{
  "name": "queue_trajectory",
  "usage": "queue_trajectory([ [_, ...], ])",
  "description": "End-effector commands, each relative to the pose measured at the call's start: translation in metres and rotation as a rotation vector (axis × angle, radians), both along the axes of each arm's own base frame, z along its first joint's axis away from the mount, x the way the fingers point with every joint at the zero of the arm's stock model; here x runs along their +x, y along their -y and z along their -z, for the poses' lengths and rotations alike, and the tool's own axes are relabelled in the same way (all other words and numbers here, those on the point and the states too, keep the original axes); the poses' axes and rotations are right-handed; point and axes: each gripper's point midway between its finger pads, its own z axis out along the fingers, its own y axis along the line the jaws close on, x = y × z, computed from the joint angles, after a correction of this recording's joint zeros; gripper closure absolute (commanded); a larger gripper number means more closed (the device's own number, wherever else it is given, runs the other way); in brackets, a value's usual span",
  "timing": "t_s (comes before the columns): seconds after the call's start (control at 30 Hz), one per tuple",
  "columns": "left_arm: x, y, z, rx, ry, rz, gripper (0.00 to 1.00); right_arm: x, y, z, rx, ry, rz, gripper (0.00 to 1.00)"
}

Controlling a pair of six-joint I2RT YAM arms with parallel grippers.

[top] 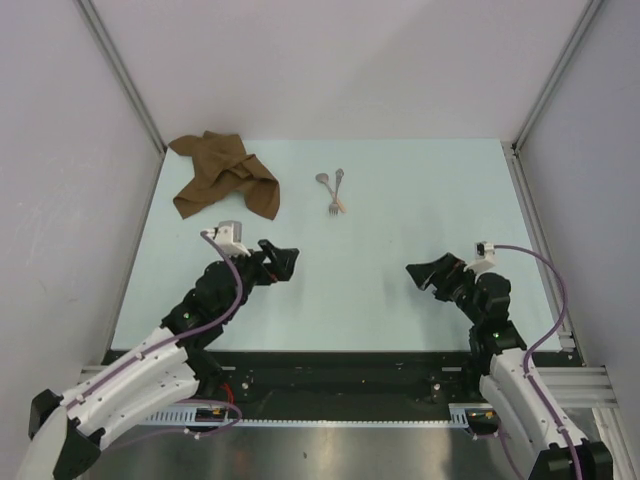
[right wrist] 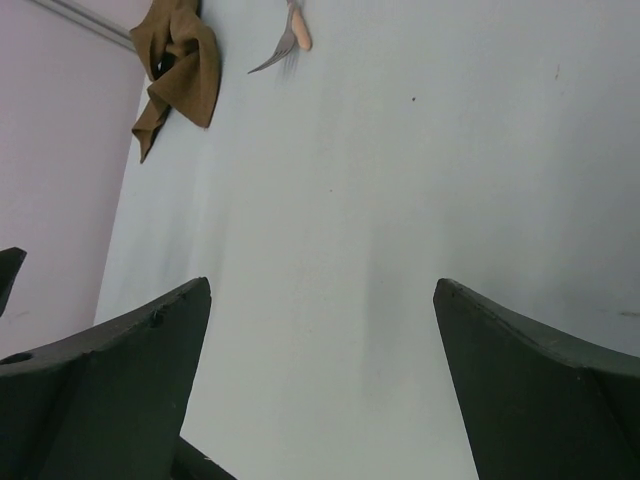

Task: Fold the napkin into a case and place the utensils inside
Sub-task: Move the crumpled napkin to the corner of the board.

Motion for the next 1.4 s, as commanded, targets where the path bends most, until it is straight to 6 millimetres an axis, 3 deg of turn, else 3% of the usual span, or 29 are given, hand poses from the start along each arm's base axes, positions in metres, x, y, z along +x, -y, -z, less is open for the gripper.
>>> queue_trajectory([
  [0.0, 0.026, -0.010, -0.016, 0.060, -0.028, -0.103, 0.00, 0.011, 0.008, -0.012, -0.088, -0.005, 0.025, 0.00],
  [0.07, 0.049, -0.029, 0.003, 0.099, -0.142, -0.200, 0.00, 0.015, 0.008, -0.016, -0.114, -0.030, 0.021, 0.00],
  [0.1, 0.063, -0.034, -0.009, 0.080, -0.157, -0.230, 0.00, 0.014, 0.007, -0.013, -0.140, -0.042, 0.002, 0.00],
  [0.13, 0.076, -0.053, -0.001, 0.067, -0.216, -0.272, 0.00, 0.015, 0.005, -0.009, -0.154, -0.065, -0.016, 0.00],
  [0.2, 0.105, -0.064, 0.010, 0.038, -0.302, -0.320, 0.00, 0.016, 0.004, -0.010, -0.171, -0.091, -0.025, 0.00],
  [0.23, 0.118, -0.082, 0.012, -0.004, -0.340, -0.349, 0.00, 0.017, 0.004, -0.009, -0.176, -0.099, -0.027, 0.00],
  [0.43, 0.200, -0.135, 0.035, -0.096, -0.413, -0.512, 0.00, 0.020, -0.006, -0.016, -0.155, -0.106, -0.065, 0.00],
  [0.5, 0.226, -0.141, 0.034, -0.119, -0.411, -0.540, 0.00, 0.020, -0.007, -0.020, -0.151, -0.090, -0.068, 0.00],
  [0.53, 0.237, -0.147, 0.062, -0.111, -0.478, -0.561, 0.00, 0.020, -0.008, -0.021, -0.148, -0.089, -0.070, 0.00],
  [0.57, 0.247, -0.149, 0.073, -0.120, -0.510, -0.572, 0.00, 0.020, -0.008, -0.022, -0.150, -0.081, -0.073, 0.00],
  [0.6, 0.262, -0.147, 0.067, -0.138, -0.517, -0.555, 0.01, 0.020, -0.008, -0.023, -0.150, -0.077, -0.073, 0.00],
  [0.63, 0.269, -0.148, 0.096, -0.136, -0.586, -0.561, 0.02, 0.020, -0.008, -0.024, -0.154, -0.073, -0.072, 0.00],
  [0.67, 0.277, -0.144, 0.098, -0.174, -0.601, -0.554, 0.03, 0.020, -0.007, -0.025, -0.159, -0.069, -0.073, 0.00],
  [0.7, 0.292, -0.138, 0.086, -0.228, -0.562, -0.510, 0.04, 0.020, -0.008, -0.025, -0.162, -0.067, -0.075, 0.00],
  [0.77, 0.305, -0.150, 0.092, -0.283, -0.542, -0.535, 0.08, 0.019, -0.008, -0.027, -0.164, -0.060, -0.076, 0.00],
  [0.9, 0.324, -0.151, 0.106, -0.323, -0.560, -0.548, 0.15, 0.019, -0.009, -0.031, -0.165, -0.045, -0.084, 0.00],
  [0.97, 0.328, -0.150, 0.112, -0.327, -0.578, -0.543, 0.27, 0.019, -0.010, -0.032, -0.171, -0.044, -0.089, 0.00],
  [1.0, 0.331, -0.150, 0.112, -0.330, -0.577, -0.540, 0.38, 0.020, -0.011, -0.033, -0.177, -0.040, -0.092, 0.00],
  [1.03, 0.331, -0.152, 0.109, -0.332, -0.570, -0.540, 0.62, 0.021, -0.013, -0.032, -0.188, -0.037, -0.091, 0.00],
  [1.07, 0.328, -0.153, 0.109, -0.310, -0.566, -0.539, 0.73, 0.021, -0.015, -0.029, -0.198, -0.045, -0.099, 0.00],
  [1.1, 0.325, -0.154, 0.090, -0.298, -0.527, -0.529, 0.91, 0.024, -0.017, -0.033, -0.206, -0.029, -0.099, 0.00],
  [1.13, 0.321, -0.154, 0.083, -0.266, -0.509, -0.519, 0.98, 0.026, -0.027, -0.036, -0.218, -0.003, -0.130, 0.00],
  [1.17, 0.307, -0.155, 0.089, -0.248, -0.531, -0.526, 1.00, 0.030, -0.033, -0.034, -0.230, -0.002, -0.146, 0.00],
  [1.2, 0.298, -0.153, 0.056, -0.254, -0.471, -0.507, 1.00, 0.035, -0.039, -0.039, -0.239, 0.015, -0.159, 0.00],
  [1.23, 0.287, -0.148, 0.050, -0.248, -0.462, -0.493, 1.00, 0.033, -0.055, -0.041, -0.259, 0.039, -0.214, 0.00],
  [1.27, 0.262, -0.144, 0.063, -0.238, -0.485, -0.492, 1.00, 0.038, -0.064, -0.047, -0.264, 0.072, -0.234, 0.00],
  [1.3, 0.247, -0.140, 0.061, -0.231, -0.478, -0.489, 1.00, 0.047, -0.078, -0.047, -0.284, 0.068, -0.261, 0.00],
  [1.33, 0.227, -0.125, 0.033, -0.235, -0.419, -0.453, 1.00, 0.050, -0.088, -0.049, -0.307, 0.084, -0.294, 0.00],
  [1.37, 0.196, -0.120, 0.063, -0.210, -0.481, -0.460, 1.00, 0.047, -0.110, -0.050, -0.318, 0.094, -0.354, 0.00],
])
